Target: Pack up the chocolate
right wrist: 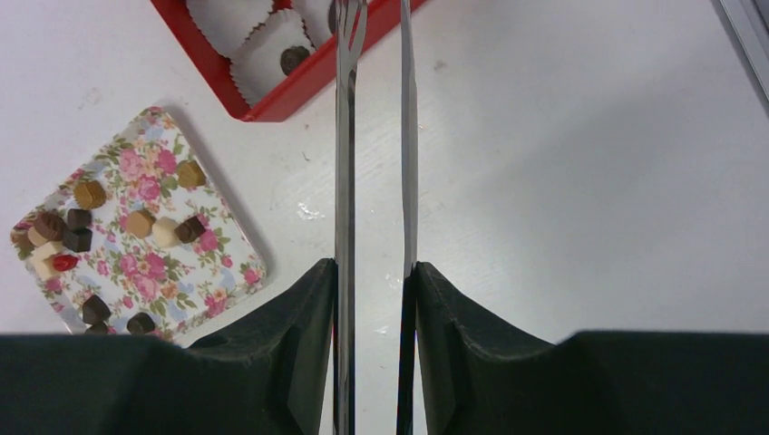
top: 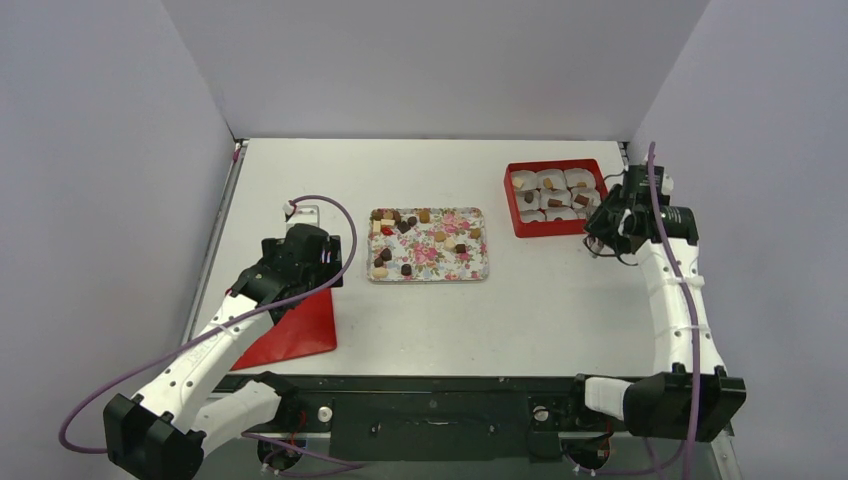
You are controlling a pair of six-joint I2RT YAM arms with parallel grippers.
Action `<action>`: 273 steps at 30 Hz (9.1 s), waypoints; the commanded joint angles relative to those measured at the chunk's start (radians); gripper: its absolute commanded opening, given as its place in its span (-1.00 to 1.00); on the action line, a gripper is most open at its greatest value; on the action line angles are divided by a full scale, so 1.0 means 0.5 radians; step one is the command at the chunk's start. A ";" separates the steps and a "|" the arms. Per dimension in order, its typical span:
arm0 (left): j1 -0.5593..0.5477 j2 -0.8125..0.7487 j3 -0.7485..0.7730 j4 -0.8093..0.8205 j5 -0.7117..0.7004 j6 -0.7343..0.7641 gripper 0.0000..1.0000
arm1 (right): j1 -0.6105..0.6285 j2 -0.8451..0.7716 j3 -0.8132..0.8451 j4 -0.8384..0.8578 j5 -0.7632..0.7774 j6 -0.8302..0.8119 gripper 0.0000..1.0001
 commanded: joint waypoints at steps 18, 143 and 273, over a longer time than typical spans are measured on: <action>0.012 -0.119 0.027 0.079 0.112 0.011 0.93 | -0.086 -0.599 -1.317 0.692 0.431 0.553 -0.12; 0.163 0.611 1.973 1.650 2.157 -1.982 -1.00 | 0.950 0.759 -0.635 4.985 -1.325 2.596 0.77; 0.259 1.098 0.936 1.456 1.970 -1.192 0.88 | 0.065 0.796 -0.723 2.875 -0.124 1.682 -1.00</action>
